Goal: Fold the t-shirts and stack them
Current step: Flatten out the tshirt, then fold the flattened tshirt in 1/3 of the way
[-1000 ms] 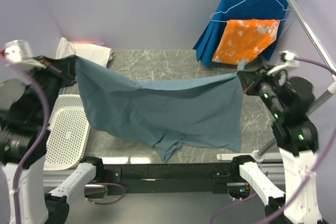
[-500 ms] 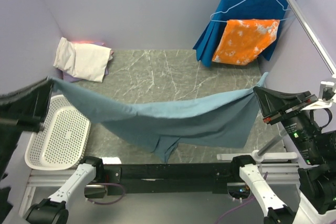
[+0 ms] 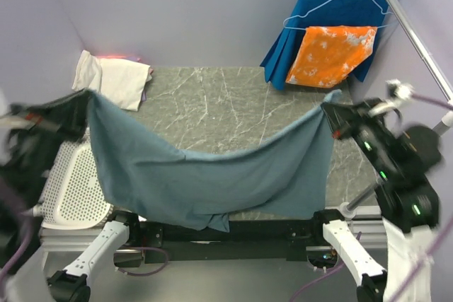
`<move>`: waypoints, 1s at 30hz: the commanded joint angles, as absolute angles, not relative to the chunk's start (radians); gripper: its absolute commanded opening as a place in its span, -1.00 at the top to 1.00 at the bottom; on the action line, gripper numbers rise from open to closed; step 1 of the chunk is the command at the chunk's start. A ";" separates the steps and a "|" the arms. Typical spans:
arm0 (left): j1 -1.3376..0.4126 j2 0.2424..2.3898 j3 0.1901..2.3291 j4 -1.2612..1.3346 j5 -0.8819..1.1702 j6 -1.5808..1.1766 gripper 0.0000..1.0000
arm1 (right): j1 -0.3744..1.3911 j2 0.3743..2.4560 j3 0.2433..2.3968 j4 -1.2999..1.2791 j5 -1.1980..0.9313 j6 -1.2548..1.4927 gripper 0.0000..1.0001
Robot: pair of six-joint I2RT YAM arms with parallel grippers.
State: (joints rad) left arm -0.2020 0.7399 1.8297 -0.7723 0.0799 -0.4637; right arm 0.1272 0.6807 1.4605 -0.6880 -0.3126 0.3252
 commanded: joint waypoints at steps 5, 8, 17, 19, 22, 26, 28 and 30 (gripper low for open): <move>-0.199 0.974 1.387 -0.418 -0.333 -0.446 0.98 | 0.130 1.035 1.195 -0.424 0.055 0.380 1.00; -0.166 1.167 1.361 -0.292 -0.330 -0.465 0.98 | 0.126 1.221 1.222 -0.373 0.121 0.385 1.00; -0.014 1.704 1.672 -0.140 -0.194 -0.437 0.98 | 0.092 1.785 1.552 -0.370 0.184 0.342 1.00; -0.002 1.788 1.745 -0.149 -0.094 -0.434 0.98 | 0.084 1.911 1.679 -0.414 0.202 0.342 1.00; -0.002 1.969 1.913 -0.207 -0.022 -0.420 0.98 | 0.068 2.049 1.808 -0.446 0.201 0.342 1.00; -0.002 2.054 1.901 -0.101 0.037 -0.436 0.98 | 0.060 2.135 1.897 -0.457 0.204 0.338 1.00; -0.002 2.052 1.907 -0.042 0.102 -0.437 0.98 | 0.060 2.125 1.881 -0.430 0.183 0.336 1.00; -0.002 2.042 1.913 -0.015 0.146 -0.433 0.90 | 0.061 2.105 1.856 -0.377 0.157 0.333 1.00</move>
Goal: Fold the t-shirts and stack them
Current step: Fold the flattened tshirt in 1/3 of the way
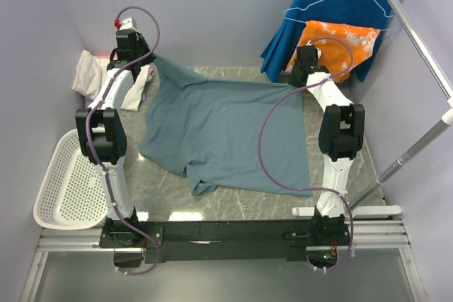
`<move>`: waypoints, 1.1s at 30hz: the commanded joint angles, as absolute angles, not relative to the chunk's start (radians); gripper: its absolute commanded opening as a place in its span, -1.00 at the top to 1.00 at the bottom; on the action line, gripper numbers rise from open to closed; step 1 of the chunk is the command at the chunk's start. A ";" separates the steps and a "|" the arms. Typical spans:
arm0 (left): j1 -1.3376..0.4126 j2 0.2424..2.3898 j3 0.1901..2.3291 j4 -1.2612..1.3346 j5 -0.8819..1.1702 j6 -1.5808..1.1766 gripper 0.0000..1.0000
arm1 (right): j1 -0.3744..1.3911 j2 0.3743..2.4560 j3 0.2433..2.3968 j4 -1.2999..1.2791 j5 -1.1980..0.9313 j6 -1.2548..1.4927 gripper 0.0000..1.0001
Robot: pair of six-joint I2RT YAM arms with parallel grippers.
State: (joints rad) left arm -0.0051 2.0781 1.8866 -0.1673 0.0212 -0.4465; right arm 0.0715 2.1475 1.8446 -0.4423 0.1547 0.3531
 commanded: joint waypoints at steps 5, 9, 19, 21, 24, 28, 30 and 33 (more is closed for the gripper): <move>-0.002 2.057 1.922 -0.138 0.123 -0.439 0.98 | 0.063 2.092 1.813 -0.400 0.098 0.339 1.00; -0.002 1.991 1.778 -0.156 0.139 -0.489 0.98 | 0.075 1.972 1.672 -0.376 0.052 0.334 1.00; -0.002 1.858 1.547 -0.264 0.325 -0.635 0.98 | 0.117 1.726 1.388 -0.416 0.049 0.316 1.00; -0.003 1.813 1.500 -0.265 0.327 -0.647 0.98 | 0.120 1.698 1.362 -0.439 0.067 0.319 1.00; -0.005 1.714 1.402 -0.270 0.322 -0.666 0.98 | 0.121 1.677 1.326 -0.469 0.078 0.337 1.00; -0.002 1.562 1.269 -0.256 0.330 -0.716 0.98 | 0.121 1.654 1.284 -0.453 0.098 0.353 1.00; 0.026 1.522 1.253 -0.227 0.308 -0.721 0.98 | 0.121 1.654 1.295 -0.440 0.106 0.351 1.00; 0.049 1.531 1.354 -0.303 0.333 -0.684 0.98 | 0.121 1.664 1.333 -0.460 0.124 0.345 1.00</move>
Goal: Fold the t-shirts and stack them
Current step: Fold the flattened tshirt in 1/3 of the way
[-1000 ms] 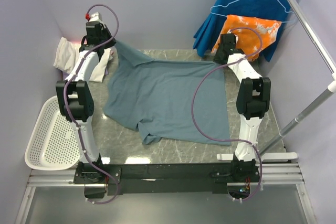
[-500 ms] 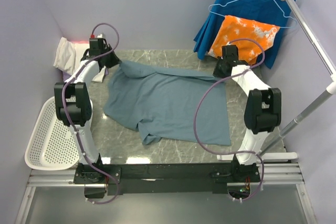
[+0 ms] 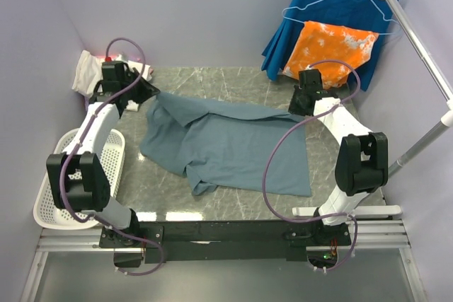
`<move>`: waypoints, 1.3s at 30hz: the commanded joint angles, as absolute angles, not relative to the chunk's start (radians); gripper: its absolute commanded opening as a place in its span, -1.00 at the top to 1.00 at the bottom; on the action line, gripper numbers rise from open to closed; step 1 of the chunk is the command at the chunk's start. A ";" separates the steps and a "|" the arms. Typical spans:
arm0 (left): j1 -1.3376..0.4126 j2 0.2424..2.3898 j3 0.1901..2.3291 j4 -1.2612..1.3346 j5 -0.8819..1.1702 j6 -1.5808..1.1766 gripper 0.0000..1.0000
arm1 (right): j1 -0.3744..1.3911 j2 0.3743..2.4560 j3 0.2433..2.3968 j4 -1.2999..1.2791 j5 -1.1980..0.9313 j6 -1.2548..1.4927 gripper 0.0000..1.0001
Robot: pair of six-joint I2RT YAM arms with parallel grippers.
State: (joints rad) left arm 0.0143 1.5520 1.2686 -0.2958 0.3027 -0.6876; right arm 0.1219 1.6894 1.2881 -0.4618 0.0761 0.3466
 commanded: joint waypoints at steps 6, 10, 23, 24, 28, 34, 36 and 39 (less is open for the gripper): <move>0.044 1.523 1.232 -0.341 0.411 -0.670 0.98 | 0.123 1.638 1.312 -0.479 0.121 0.339 1.00; 0.044 1.465 1.082 -0.302 0.387 -0.684 0.98 | 0.135 1.643 1.269 -0.506 0.136 0.350 1.00; 0.045 1.388 1.173 -0.338 0.163 -0.655 -0.99 | 0.152 1.603 1.264 -0.508 0.221 0.414 -0.26; 0.044 1.408 1.208 -0.321 0.169 -0.655 -0.99 | 0.153 1.603 1.293 -0.508 0.212 0.416 -0.26; 0.043 1.520 1.262 -0.235 0.285 -0.667 -0.99 | 0.153 1.649 1.324 -0.443 0.102 0.411 -0.25; 0.023 1.727 1.262 -0.109 0.437 -0.730 -0.63 | 0.158 1.842 1.436 -0.434 -0.049 0.433 -0.12; 0.008 1.779 1.273 -0.127 0.420 -0.719 -0.63 | 0.160 1.873 1.460 -0.449 -0.052 0.445 -0.11; 0.008 1.812 1.253 -0.111 0.420 -0.726 -0.61 | 0.160 1.910 1.463 -0.463 -0.052 0.451 -0.09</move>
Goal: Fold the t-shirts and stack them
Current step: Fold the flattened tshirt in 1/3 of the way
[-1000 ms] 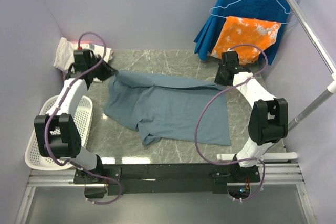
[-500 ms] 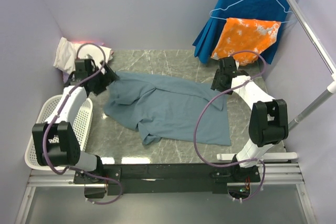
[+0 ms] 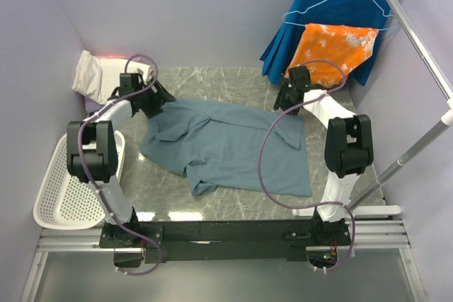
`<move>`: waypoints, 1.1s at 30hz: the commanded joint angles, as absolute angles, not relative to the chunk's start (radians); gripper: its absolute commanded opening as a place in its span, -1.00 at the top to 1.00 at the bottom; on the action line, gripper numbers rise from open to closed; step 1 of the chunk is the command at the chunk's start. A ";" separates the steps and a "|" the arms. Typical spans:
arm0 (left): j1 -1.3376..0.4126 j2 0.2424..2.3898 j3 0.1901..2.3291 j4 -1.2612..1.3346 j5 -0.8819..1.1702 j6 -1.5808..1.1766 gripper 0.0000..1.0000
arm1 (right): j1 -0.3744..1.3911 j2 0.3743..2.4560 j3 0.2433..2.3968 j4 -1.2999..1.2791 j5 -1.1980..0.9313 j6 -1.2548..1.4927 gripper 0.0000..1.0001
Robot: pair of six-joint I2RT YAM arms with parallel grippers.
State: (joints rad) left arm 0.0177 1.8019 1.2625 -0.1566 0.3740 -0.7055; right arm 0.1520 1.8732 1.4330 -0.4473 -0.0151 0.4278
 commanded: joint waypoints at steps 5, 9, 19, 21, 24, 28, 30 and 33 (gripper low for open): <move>-0.023 1.851 1.268 -0.141 0.370 -0.710 -0.61 | 0.160 1.939 1.419 -0.488 -0.026 0.459 -0.08; -0.025 1.916 1.295 -0.161 0.330 -0.700 -0.59 | 0.143 1.992 1.423 -0.508 -0.002 0.468 -0.06; -0.032 2.029 1.381 -0.229 0.184 -0.652 -0.53 | 0.071 2.132 1.601 -0.652 0.035 0.427 -0.01; -0.035 2.048 1.407 -0.224 0.173 -0.643 -0.54 | 0.061 2.172 1.650 -0.685 0.069 0.423 -0.01; -0.038 2.089 1.459 -0.227 0.170 -0.637 -0.54 | 0.049 2.245 1.773 -0.738 0.055 0.399 0.00; -0.049 2.157 1.555 -0.274 0.150 -0.617 -0.54 | 0.048 2.324 1.948 -0.804 0.077 0.397 0.00; -0.051 2.181 1.574 -0.285 0.140 -0.611 -0.54 | 0.043 2.361 1.979 -0.814 0.090 0.387 -0.02; -0.051 2.201 1.597 -0.298 0.137 -0.601 -0.54 | 0.034 2.399 2.080 -0.856 0.112 0.385 -0.02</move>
